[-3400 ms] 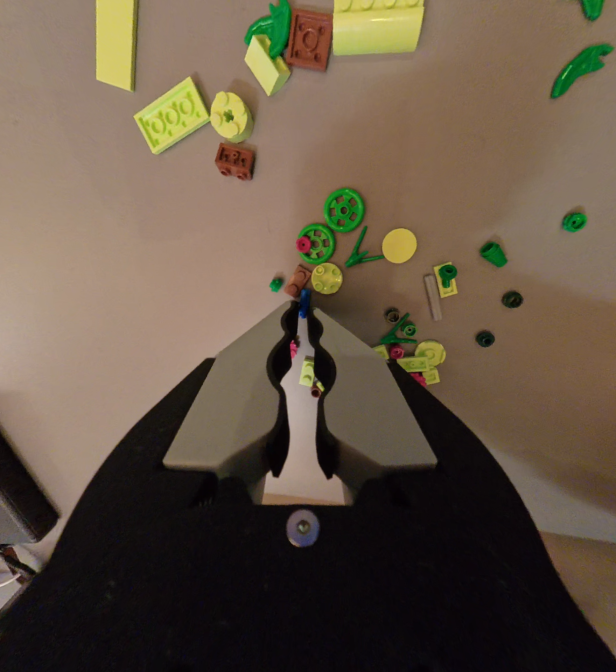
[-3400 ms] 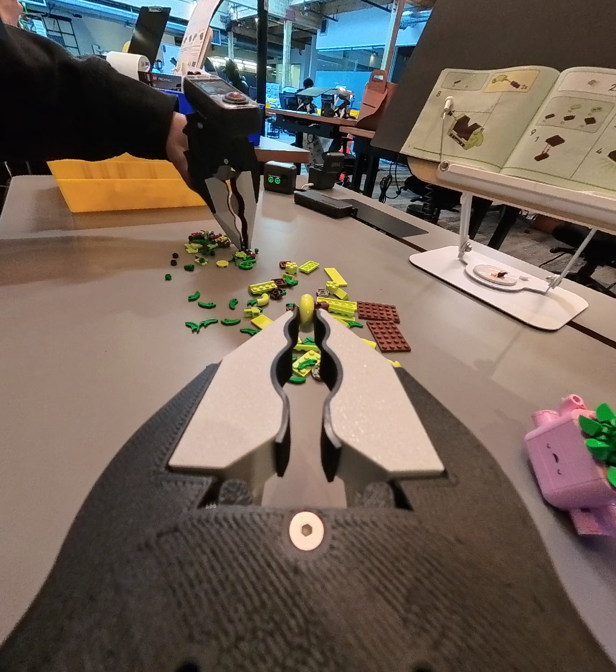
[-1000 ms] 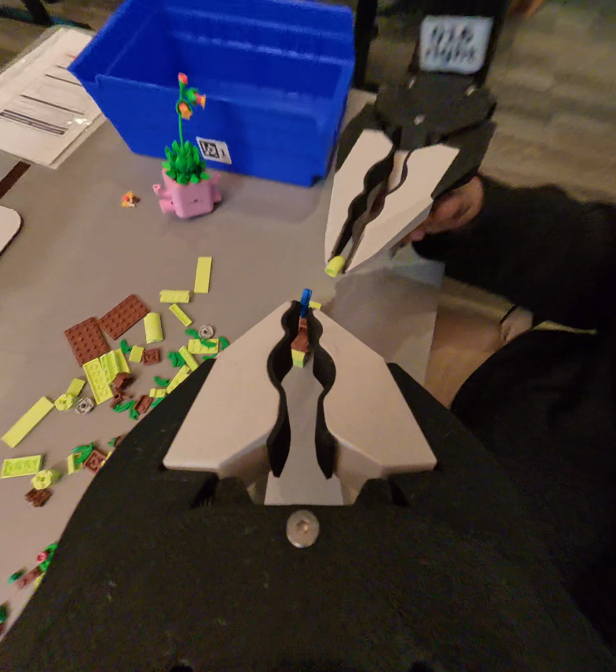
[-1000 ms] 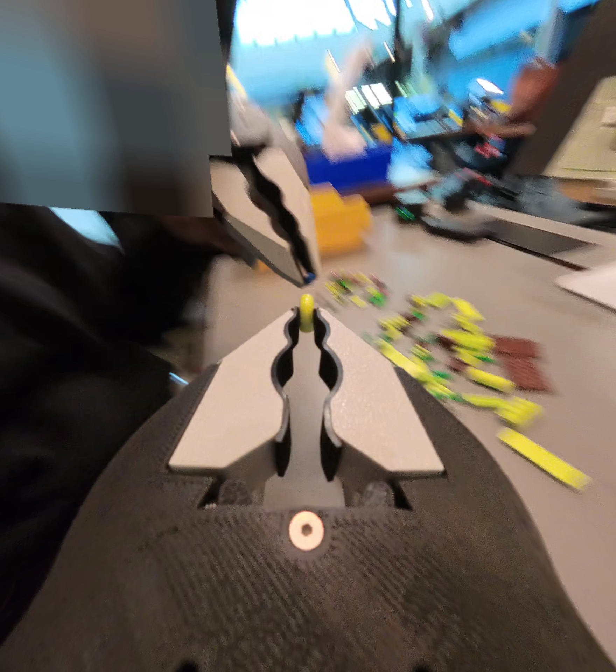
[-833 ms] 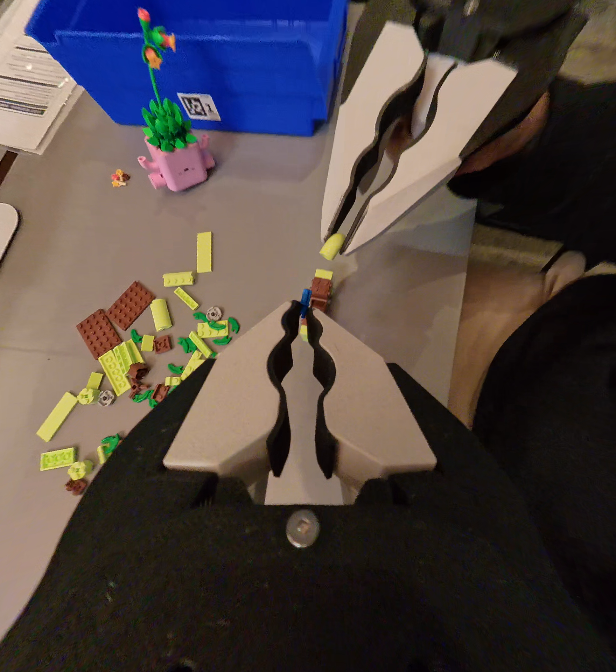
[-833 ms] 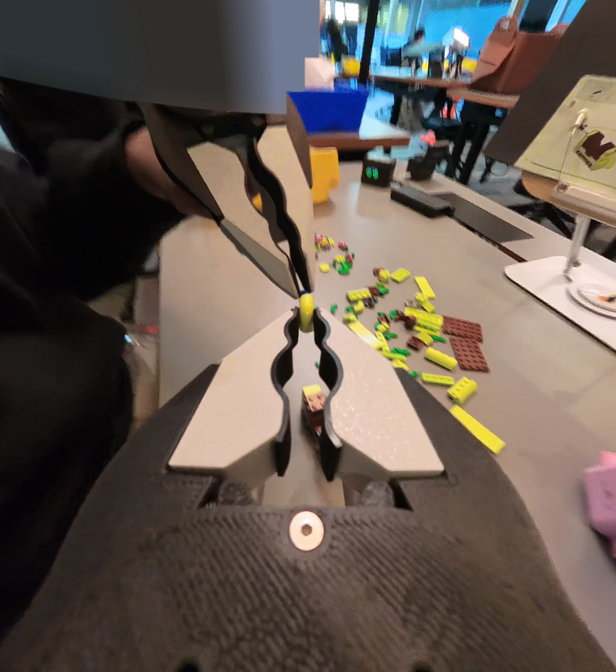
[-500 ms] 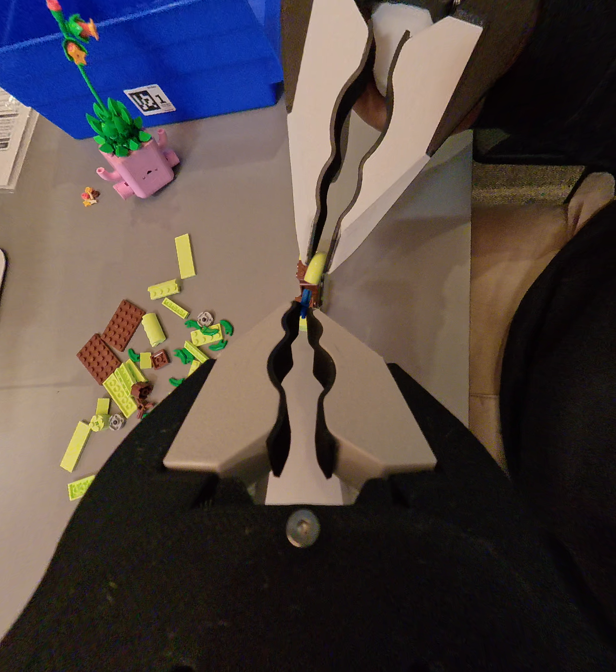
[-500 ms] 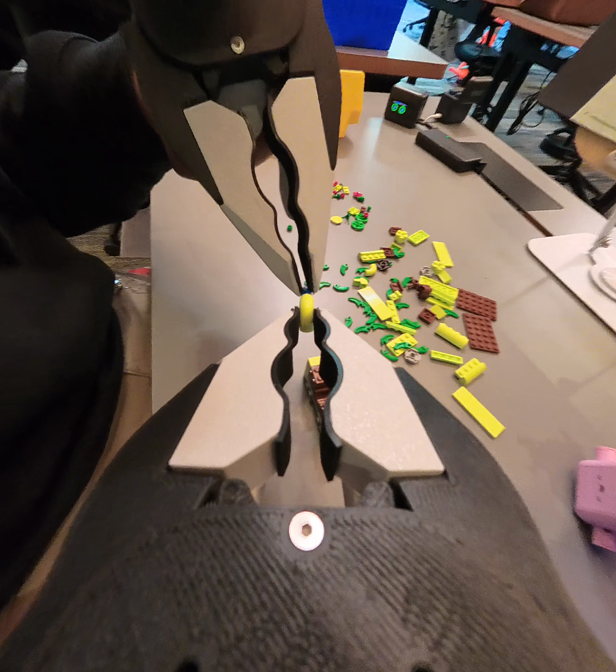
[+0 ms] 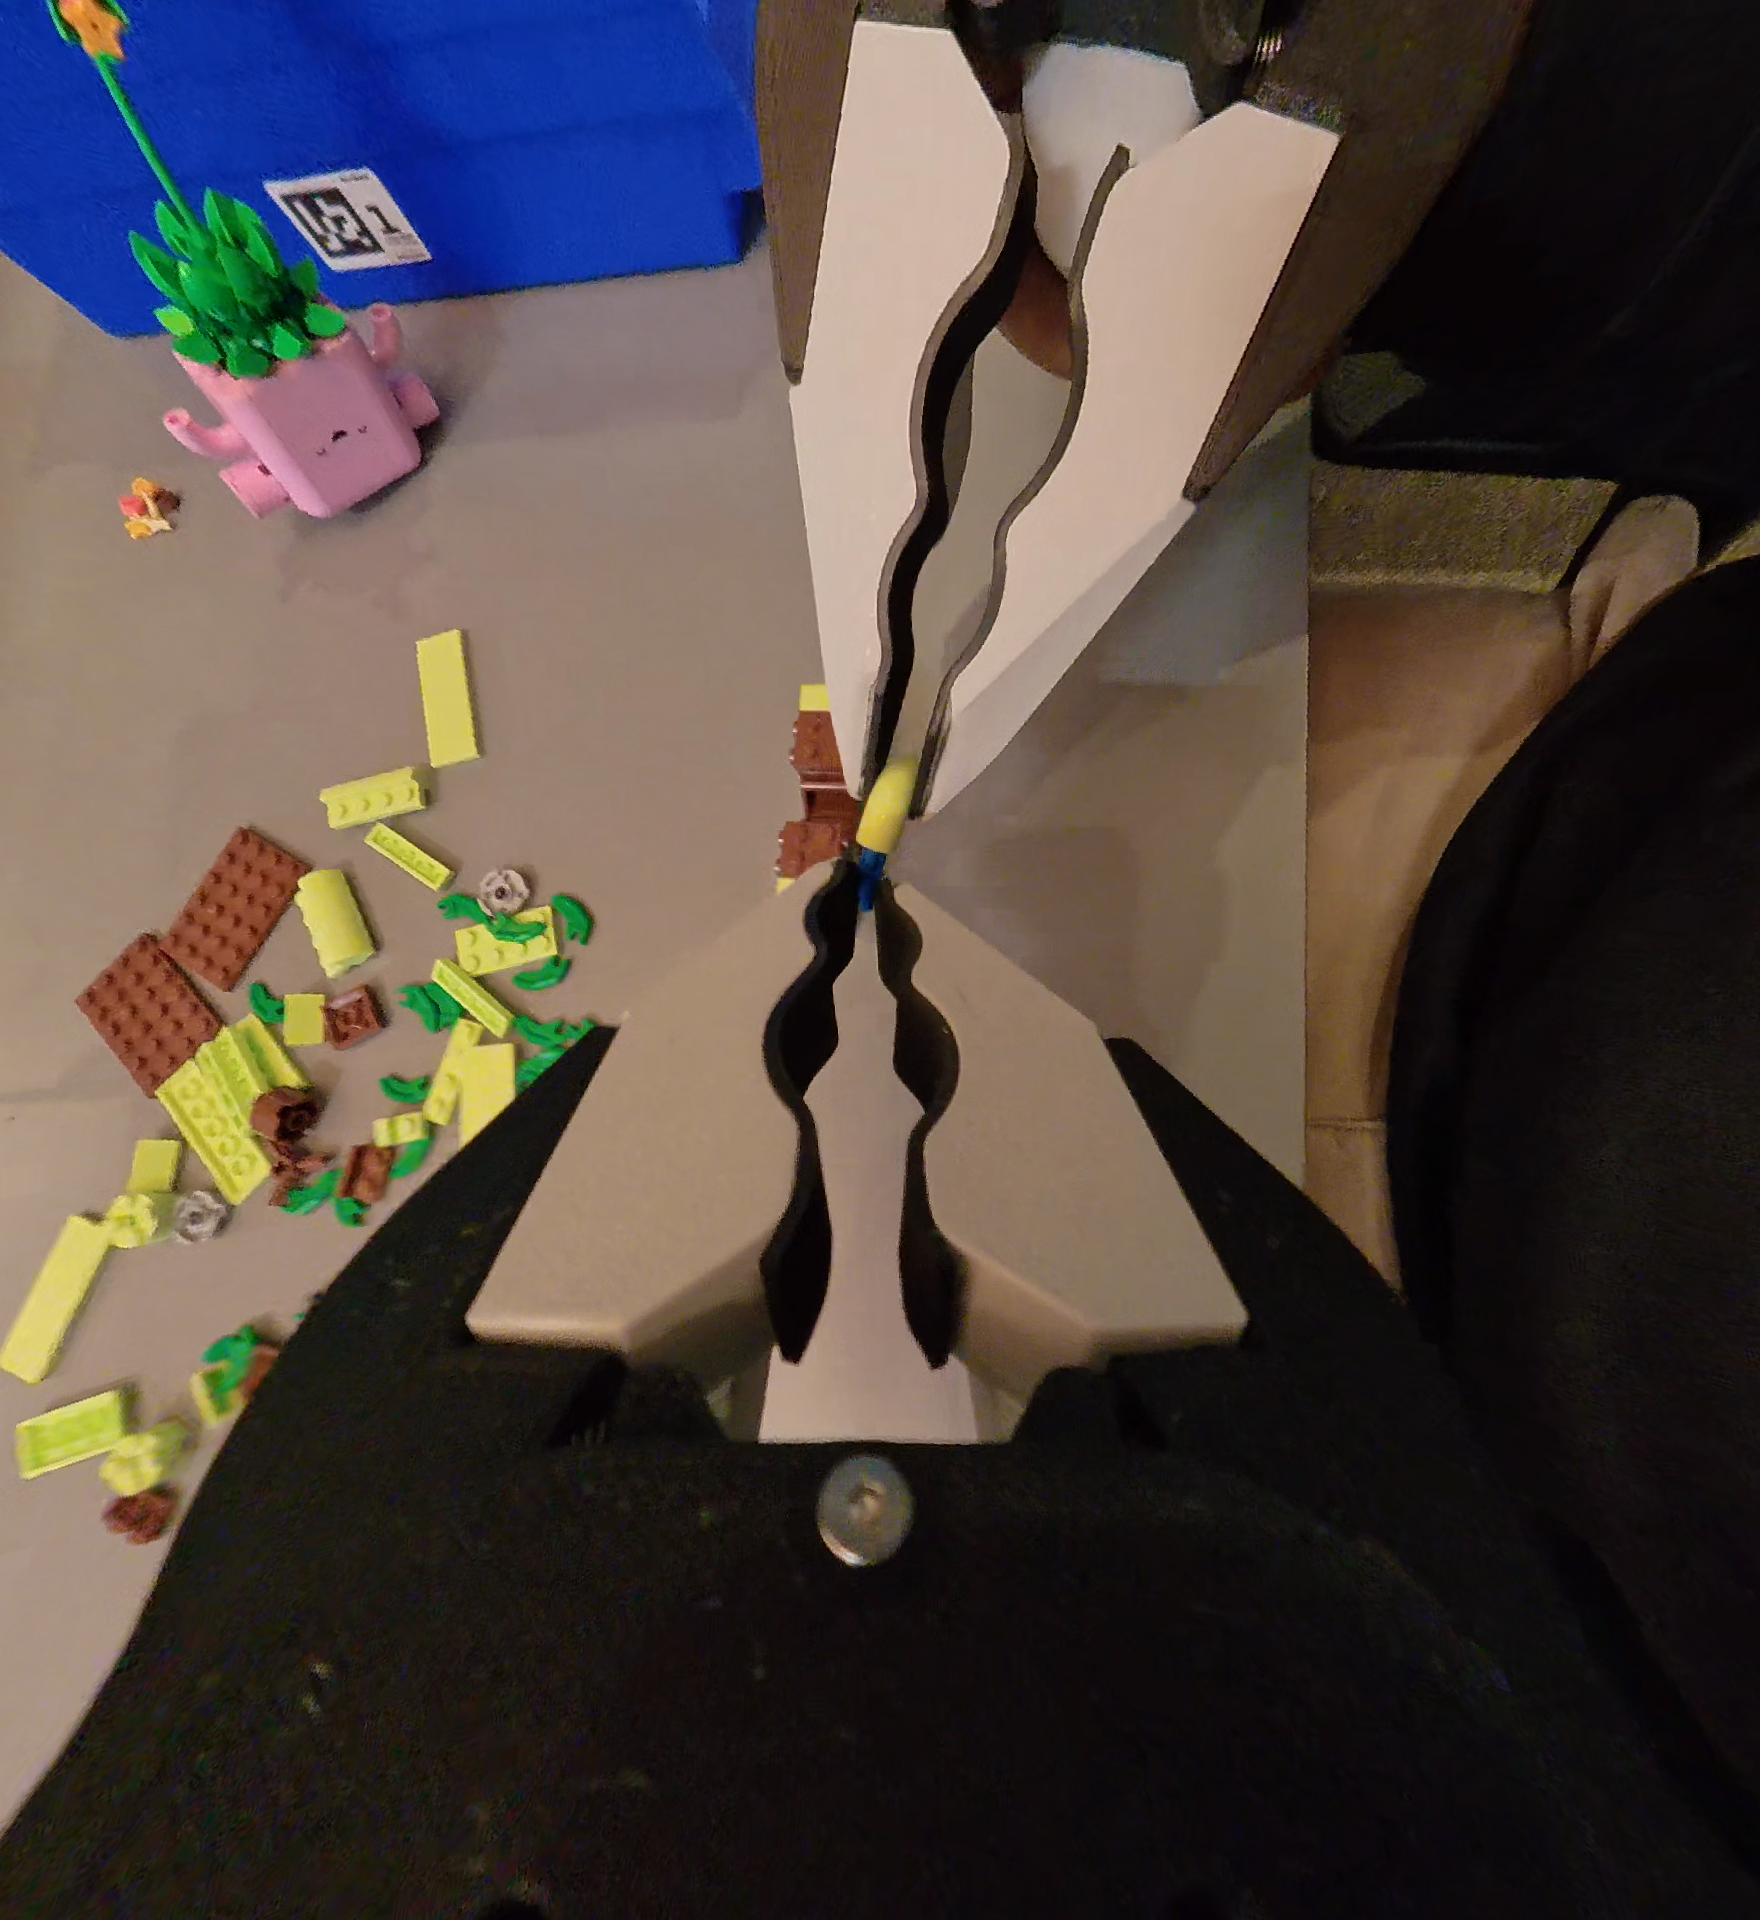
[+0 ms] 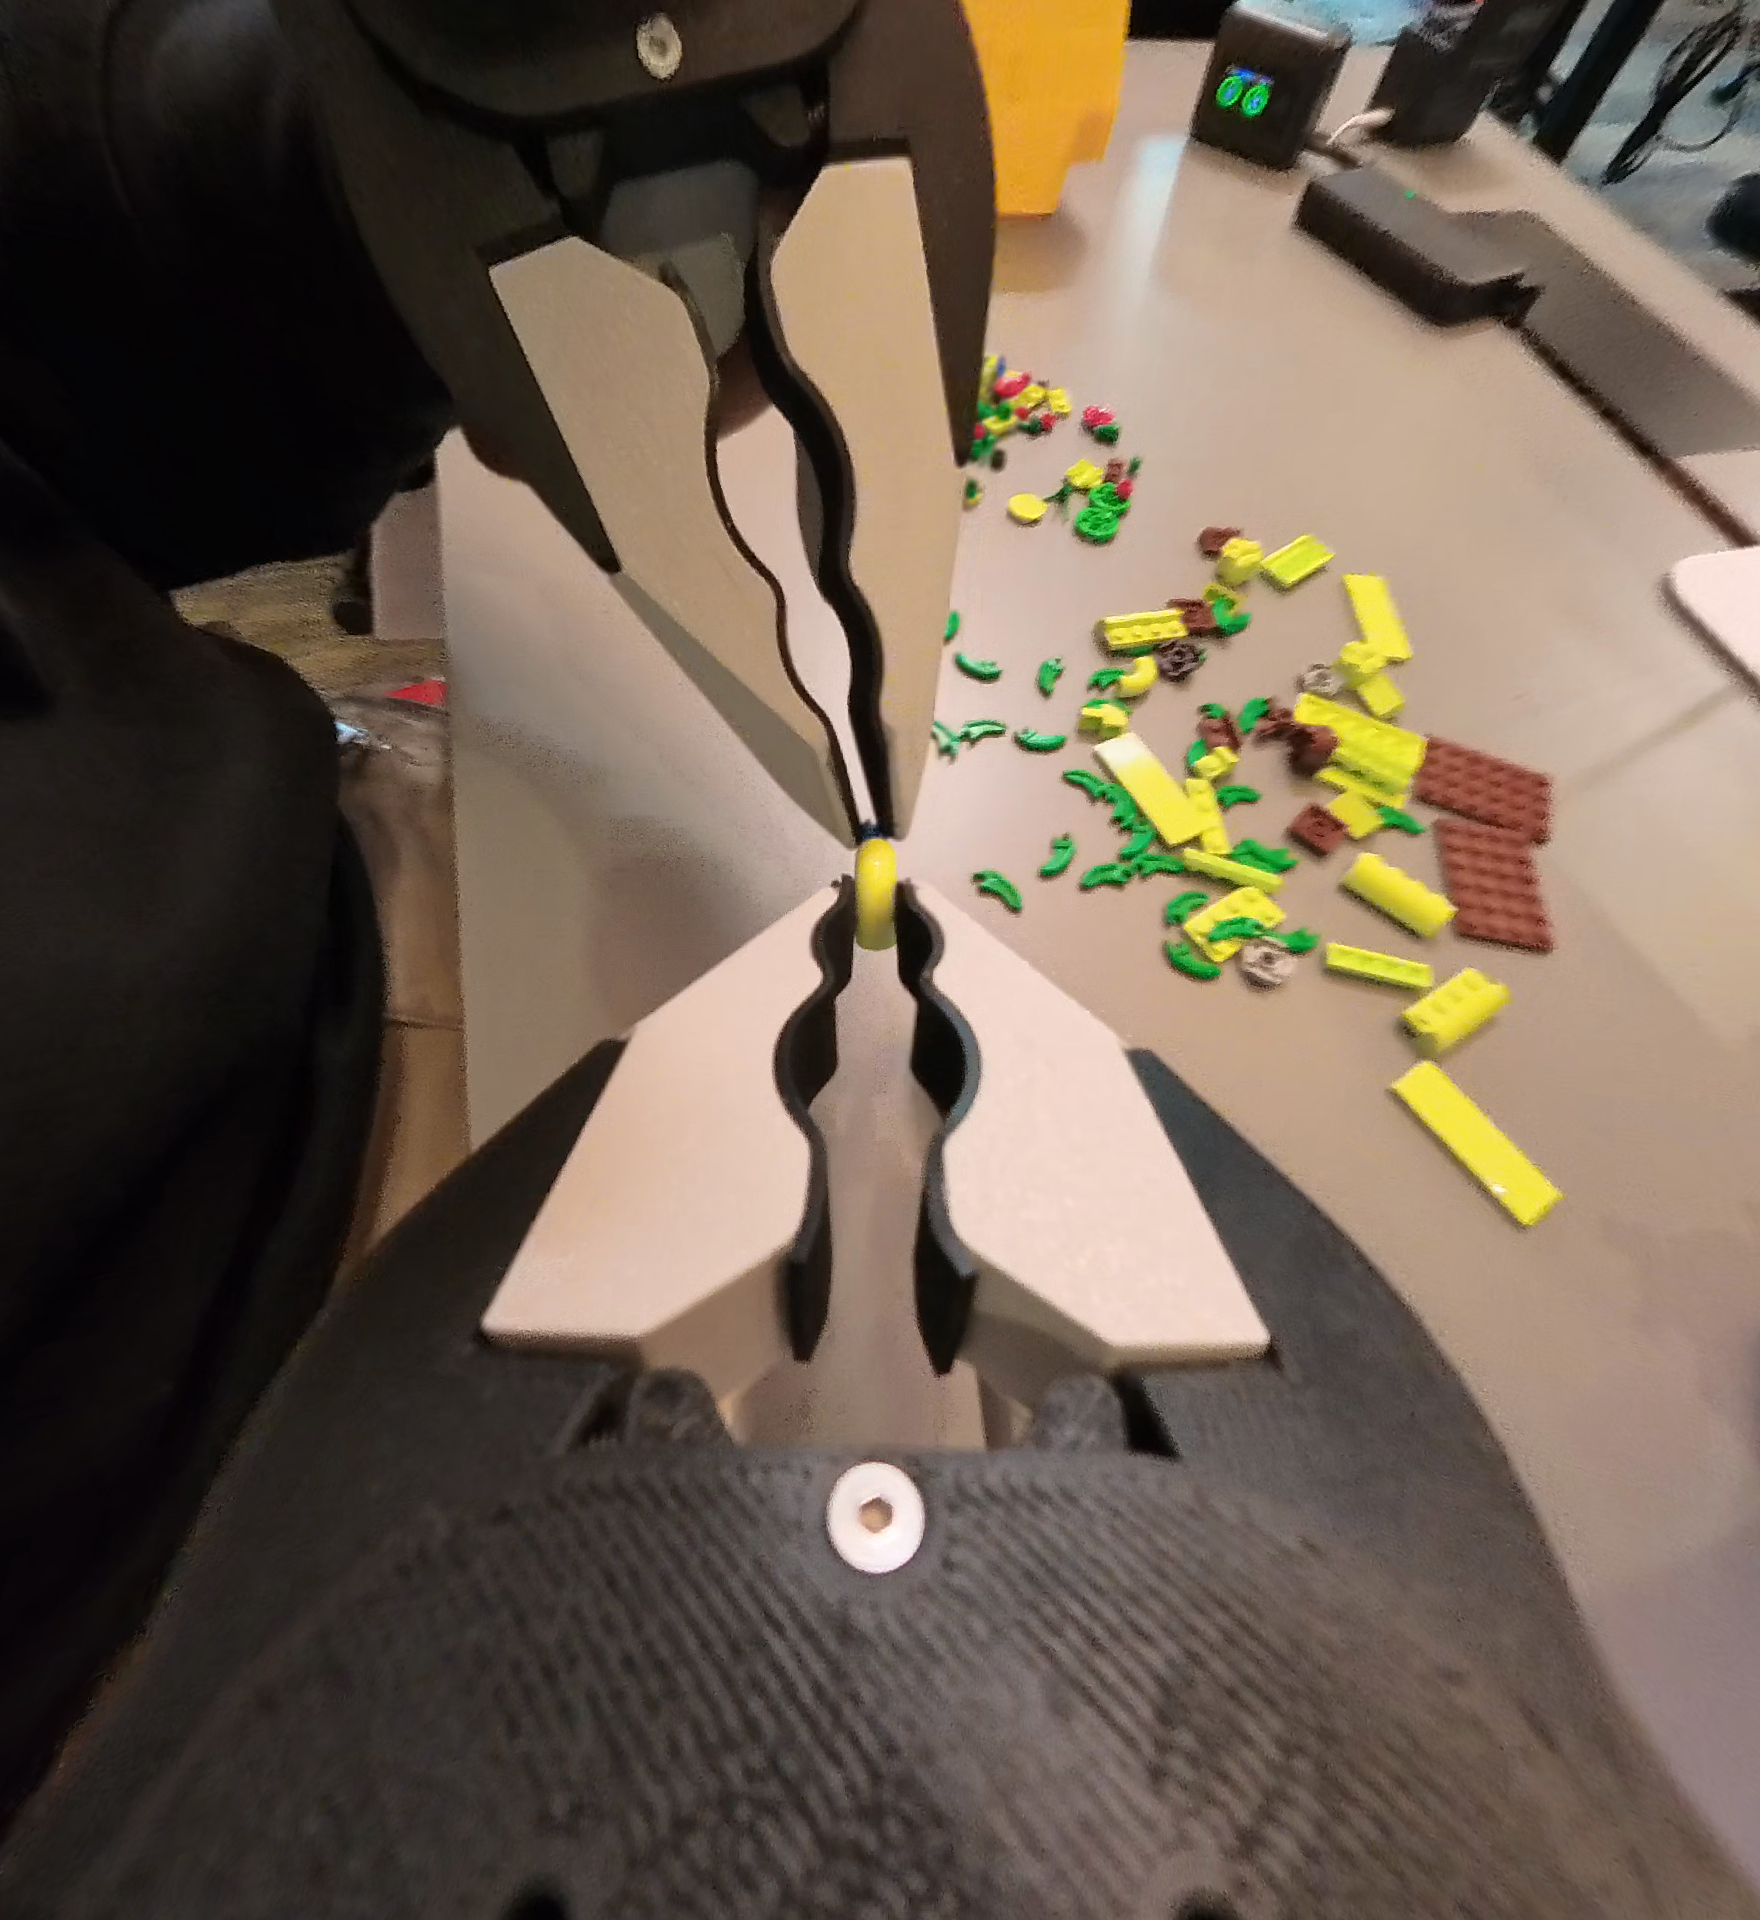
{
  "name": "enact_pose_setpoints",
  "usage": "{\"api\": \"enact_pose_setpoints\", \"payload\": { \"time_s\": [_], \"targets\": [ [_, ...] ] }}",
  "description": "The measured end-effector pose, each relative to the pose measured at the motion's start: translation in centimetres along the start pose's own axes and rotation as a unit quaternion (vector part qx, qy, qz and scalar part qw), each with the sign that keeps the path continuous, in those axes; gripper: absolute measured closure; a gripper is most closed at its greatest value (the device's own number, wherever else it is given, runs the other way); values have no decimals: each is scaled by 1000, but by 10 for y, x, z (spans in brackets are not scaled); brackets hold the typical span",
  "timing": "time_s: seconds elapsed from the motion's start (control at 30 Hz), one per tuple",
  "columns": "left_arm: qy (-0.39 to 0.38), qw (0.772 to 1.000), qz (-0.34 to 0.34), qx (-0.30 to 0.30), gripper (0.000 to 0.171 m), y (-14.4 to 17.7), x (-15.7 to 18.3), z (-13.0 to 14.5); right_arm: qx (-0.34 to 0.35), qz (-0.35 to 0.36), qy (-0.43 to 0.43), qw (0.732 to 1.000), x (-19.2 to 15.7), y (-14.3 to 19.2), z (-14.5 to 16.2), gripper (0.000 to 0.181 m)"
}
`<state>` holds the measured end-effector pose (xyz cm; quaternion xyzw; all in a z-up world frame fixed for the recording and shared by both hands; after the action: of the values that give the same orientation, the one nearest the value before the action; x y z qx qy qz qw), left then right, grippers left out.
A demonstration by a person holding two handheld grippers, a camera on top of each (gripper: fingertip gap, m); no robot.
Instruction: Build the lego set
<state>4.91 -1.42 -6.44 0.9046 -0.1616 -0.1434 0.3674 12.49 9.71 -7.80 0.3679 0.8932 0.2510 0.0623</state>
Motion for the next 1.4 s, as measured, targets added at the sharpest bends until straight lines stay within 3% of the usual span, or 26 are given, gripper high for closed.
{"api": "enact_pose_setpoints", "payload": {
  "time_s": [0.1,0.23,0.4,1.0,1.3,1.4],
  "targets": [
    [50,998,30,28,171,-2,10,22,-1,-29,-34,999,-10,-10,9,176],
    [96,993,65,25,171,-18,35,56,-56,-51,-62,995,-36,-32,29,176],
    [122,988,87,28,171,-31,45,74,-102,-64,-79,990,-45,-44,40,176],
    [147,983,104,28,171,-36,42,80,-216,-54,-75,972,-47,-57,32,176],
    [143,984,100,26,171,-35,43,80,-164,-59,-82,981,-47,-55,41,175],
    [138,985,99,25,171,-35,44,80,-129,-55,-80,987,-48,-54,46,166]
  ]
}}
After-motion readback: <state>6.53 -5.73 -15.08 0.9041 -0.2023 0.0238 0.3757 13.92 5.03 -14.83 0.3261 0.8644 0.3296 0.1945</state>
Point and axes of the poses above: each gripper's, where its closed fingertips meet, y back along the fingers, z out of its underside, x = y × z across the jaws, the point moved 9 cm from there along y, back along the fingers, and after that the axes turned 1 degree about -z, right-handed, at the moved point
